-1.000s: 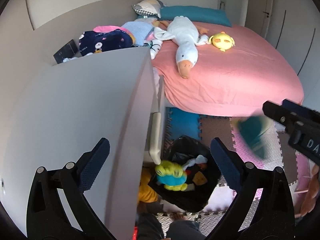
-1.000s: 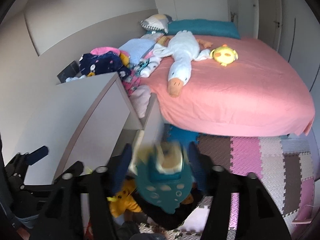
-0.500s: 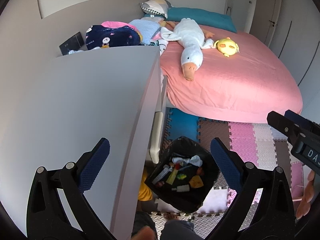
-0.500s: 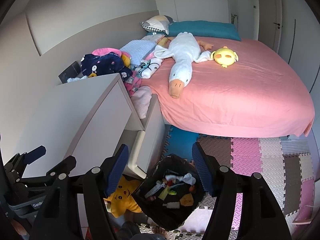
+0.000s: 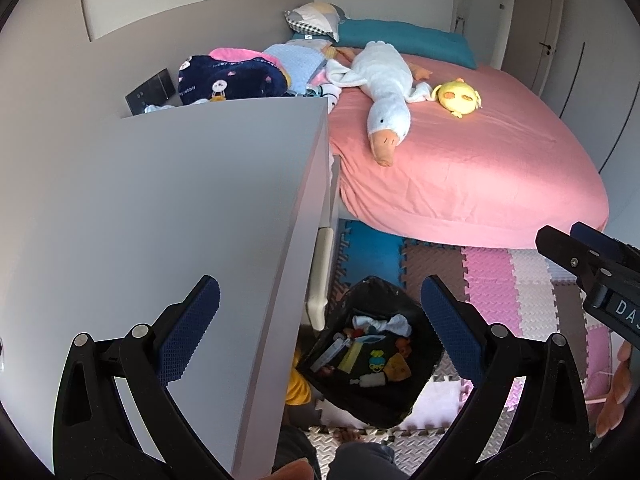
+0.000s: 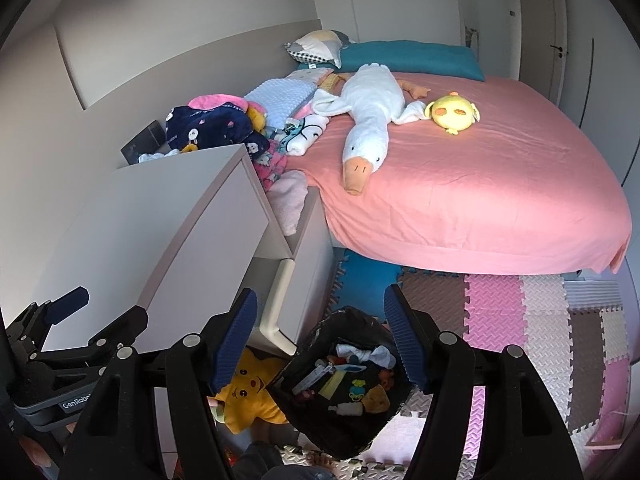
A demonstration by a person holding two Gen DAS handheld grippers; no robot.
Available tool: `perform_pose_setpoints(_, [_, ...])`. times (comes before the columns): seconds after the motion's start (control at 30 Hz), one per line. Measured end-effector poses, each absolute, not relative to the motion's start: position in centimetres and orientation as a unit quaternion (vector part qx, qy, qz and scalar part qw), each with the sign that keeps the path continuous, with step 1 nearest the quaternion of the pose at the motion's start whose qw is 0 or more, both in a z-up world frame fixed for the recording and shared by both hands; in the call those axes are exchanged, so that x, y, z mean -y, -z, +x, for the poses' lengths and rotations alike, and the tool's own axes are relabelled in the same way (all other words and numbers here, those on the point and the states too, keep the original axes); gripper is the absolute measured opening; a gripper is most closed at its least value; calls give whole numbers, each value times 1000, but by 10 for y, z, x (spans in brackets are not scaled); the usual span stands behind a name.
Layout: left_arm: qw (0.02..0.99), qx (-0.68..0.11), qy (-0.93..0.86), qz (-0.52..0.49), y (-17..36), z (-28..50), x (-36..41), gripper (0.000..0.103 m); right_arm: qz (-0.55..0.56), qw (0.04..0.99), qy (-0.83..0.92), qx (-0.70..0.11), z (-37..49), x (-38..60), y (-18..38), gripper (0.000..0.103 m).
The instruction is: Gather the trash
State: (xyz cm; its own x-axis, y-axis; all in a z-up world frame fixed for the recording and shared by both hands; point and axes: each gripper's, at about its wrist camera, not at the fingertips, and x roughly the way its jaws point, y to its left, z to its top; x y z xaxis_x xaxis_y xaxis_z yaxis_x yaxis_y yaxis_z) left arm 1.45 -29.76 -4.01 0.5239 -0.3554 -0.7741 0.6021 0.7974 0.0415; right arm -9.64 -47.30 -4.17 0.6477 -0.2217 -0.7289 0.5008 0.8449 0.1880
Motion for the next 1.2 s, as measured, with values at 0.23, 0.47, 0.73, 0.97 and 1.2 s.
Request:
perform_pose_setpoints(0.23, [856,-409,277,151,41,17,296,97,189,888,203,-368,-96,471,41,67])
perform_pose_setpoints(0.47, [859,-404,277,152,40,15,296,97,188,887,201,-370,-96,471,41,67])
perform_pose_setpoints(0.73, [859,-403,278,151,39,15,295,97,188,887,202,-370,-96,471,41,67])
perform_pose_setpoints(0.97, [859,-400,280,151,37,13,295,97,187,887,201,-371,-95,471,41,67])
perform_pose_setpoints(1.2, [859,-400,281,151,36,13,295,97,188,887,201,-372,-95,470,41,67])
